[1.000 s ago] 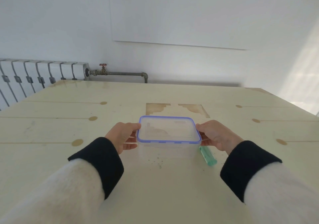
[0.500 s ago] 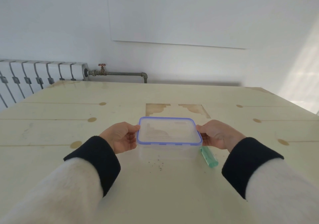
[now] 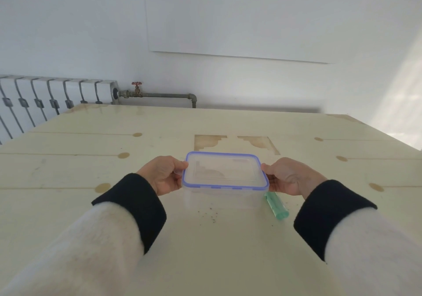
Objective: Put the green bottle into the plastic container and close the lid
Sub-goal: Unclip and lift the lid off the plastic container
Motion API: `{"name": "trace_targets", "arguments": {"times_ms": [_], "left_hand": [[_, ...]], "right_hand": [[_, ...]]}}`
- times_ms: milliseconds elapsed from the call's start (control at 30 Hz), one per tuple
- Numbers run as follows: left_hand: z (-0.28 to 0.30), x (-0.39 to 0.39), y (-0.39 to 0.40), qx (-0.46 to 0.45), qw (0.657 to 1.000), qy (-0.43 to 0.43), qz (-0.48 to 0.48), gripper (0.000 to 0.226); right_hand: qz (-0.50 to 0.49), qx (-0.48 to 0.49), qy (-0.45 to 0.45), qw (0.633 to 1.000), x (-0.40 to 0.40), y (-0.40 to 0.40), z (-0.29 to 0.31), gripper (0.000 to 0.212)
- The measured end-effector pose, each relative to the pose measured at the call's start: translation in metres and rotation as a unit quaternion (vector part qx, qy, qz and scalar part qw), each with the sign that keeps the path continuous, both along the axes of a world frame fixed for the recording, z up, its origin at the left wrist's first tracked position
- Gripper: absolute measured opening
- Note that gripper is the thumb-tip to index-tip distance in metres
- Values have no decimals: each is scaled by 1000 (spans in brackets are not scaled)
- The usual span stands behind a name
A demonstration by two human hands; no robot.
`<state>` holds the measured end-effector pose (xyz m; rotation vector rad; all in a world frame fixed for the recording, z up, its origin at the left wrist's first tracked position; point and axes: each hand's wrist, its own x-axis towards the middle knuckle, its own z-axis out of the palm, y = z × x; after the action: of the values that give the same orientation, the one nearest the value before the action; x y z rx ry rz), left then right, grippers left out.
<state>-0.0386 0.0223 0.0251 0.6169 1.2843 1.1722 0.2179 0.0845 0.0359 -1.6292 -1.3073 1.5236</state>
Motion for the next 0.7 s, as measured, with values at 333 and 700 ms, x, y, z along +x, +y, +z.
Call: {"name": "trace_targets", "arguments": {"times_ms": [333,700], "left_hand": [[1,2,-3,7,1000,-17,-12,10],[2,-2,-13,-3,1000,28,-1,6]], "right_hand": [[-15,51,-36,998,0,2,5,10],[28,92,-161,982,-2,0,14,14]]}}
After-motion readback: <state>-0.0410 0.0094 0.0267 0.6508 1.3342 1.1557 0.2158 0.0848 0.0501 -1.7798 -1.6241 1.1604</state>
